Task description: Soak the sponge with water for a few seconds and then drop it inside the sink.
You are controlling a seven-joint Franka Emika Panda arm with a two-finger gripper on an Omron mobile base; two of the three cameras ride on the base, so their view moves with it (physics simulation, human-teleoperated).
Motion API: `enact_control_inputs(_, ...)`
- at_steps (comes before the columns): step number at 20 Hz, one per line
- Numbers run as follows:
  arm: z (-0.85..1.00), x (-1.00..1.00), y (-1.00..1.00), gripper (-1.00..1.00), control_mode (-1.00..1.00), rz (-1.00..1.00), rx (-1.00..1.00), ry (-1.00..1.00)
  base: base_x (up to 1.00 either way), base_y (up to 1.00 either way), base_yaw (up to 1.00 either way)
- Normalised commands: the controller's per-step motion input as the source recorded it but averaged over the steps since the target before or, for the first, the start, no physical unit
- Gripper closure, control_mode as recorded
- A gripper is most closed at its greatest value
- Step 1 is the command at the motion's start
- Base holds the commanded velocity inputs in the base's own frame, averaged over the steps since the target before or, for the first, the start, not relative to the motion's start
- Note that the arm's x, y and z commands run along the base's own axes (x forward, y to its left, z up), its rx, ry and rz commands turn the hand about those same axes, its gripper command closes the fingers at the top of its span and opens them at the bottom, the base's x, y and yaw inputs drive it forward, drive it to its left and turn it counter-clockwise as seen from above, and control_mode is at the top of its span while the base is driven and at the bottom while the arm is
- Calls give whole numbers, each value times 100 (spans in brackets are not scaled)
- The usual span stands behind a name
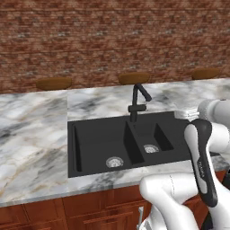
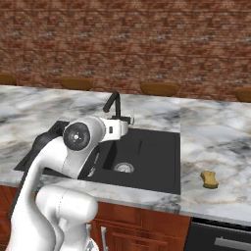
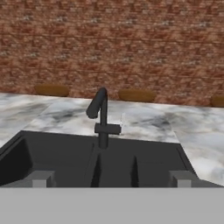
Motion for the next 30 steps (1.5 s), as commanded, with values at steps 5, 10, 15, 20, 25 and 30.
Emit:
enact_control_inputs(5,0,9,-38,-100,-100,0,0,0,0,0,0)
enact_control_inputs(10,0,29,-31,-100,-100,0,0,0,0,0,0)
enact_control_inputs(15,-1,29,-19,-100,-100,0,0,0,0,0,0)
enact_control_inputs(20,-6,23,-19,-100,-100,0,0,0,0,0,0)
enact_control_inputs(25,-6,15,-10,-100,-100,0,0,0,0,0,0)
enact_control_inputs(30,-11,1,0,-100,-100,3,0,-6,0,0,0)
